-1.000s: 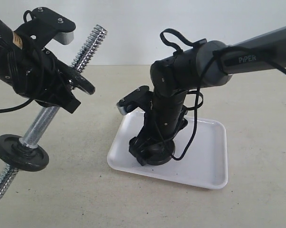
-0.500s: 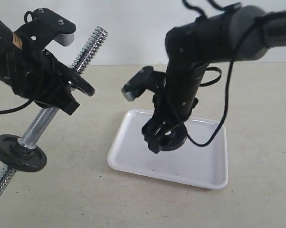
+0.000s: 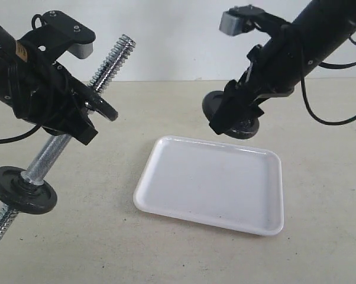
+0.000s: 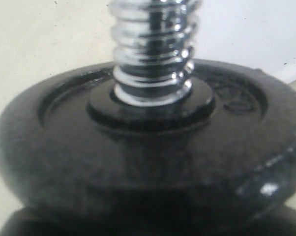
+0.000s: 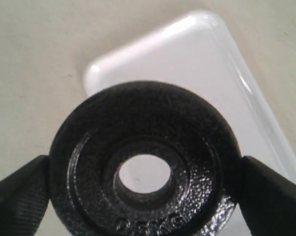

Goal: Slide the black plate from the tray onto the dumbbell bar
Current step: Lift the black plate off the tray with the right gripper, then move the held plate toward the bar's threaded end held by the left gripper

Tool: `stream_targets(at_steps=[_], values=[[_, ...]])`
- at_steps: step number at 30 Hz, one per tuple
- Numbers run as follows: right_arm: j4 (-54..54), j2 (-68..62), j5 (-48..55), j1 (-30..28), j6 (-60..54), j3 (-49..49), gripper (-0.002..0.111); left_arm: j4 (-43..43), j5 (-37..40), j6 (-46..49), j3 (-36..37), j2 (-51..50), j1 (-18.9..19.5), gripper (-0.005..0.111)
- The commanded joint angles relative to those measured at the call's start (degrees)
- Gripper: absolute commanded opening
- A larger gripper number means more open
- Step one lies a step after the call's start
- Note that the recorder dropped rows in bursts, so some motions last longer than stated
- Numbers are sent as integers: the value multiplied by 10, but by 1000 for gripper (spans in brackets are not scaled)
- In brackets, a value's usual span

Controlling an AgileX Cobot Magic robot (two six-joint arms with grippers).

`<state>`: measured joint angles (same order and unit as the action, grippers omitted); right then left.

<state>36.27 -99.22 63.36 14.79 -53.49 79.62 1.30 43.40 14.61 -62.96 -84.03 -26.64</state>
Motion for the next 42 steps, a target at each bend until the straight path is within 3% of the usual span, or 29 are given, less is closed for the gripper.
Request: stream_targets(at_steps=[1, 14, 30, 42], values=[[158, 16, 66, -29, -115, 4, 0, 11, -49, 12, -23, 33, 0, 4], [229, 16, 66, -34, -232, 4, 0, 11, -22, 101, -23, 33, 0, 4], [360, 16, 66, -34, -281, 4, 0, 11, -5, 220, -23, 33, 0, 4], [364, 16, 66, 12, -296, 4, 0, 11, -3, 249, -23, 33, 0, 4]])
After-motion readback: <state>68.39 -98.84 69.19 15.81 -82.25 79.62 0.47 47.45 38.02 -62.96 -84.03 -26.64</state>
